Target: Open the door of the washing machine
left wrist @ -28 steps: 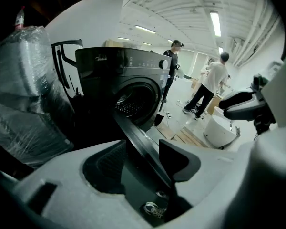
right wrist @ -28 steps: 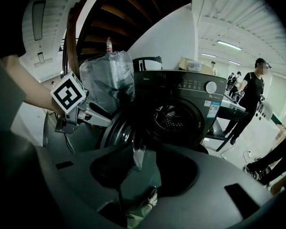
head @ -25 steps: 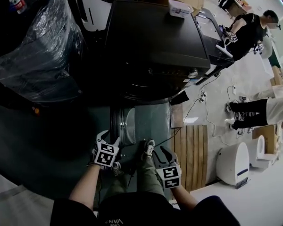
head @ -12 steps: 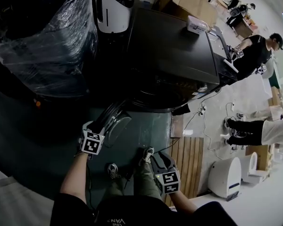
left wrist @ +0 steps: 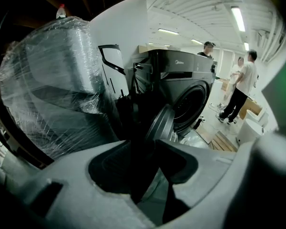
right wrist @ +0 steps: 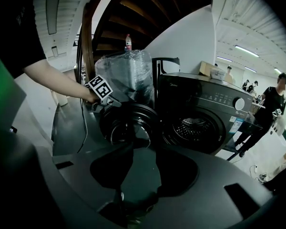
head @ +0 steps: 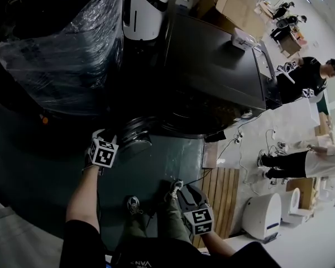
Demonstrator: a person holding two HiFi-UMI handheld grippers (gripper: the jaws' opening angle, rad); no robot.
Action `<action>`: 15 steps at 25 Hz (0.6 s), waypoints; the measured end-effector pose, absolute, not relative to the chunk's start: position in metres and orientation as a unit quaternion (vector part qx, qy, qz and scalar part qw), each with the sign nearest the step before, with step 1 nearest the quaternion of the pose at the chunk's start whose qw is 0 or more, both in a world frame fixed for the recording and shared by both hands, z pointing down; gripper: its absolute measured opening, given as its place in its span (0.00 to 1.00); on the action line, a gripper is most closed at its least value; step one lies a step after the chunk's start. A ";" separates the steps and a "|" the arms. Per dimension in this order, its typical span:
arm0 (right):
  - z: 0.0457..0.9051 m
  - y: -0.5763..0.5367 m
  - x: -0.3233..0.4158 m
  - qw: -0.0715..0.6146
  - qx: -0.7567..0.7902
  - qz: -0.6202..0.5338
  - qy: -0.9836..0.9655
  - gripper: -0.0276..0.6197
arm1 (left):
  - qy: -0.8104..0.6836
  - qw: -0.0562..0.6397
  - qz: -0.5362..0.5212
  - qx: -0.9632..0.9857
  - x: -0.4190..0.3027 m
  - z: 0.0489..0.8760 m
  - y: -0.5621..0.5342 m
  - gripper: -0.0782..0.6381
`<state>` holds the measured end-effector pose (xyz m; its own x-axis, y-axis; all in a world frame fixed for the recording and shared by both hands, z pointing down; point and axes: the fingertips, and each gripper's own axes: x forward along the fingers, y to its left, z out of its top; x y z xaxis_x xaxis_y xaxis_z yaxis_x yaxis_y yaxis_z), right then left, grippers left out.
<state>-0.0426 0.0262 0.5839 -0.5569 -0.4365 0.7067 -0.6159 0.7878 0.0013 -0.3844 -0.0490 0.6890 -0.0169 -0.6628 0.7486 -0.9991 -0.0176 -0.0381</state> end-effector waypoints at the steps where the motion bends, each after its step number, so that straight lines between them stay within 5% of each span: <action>1: 0.584 0.027 -0.046 0.363 0.299 0.124 -0.874 0.28 | -0.646 0.275 0.305 0.644 -0.390 0.689 -0.052 0.35; 15: 0.576 0.027 -0.076 0.351 0.270 0.104 -0.891 0.28 | -0.685 0.209 0.327 0.616 -0.416 0.653 -0.056 0.35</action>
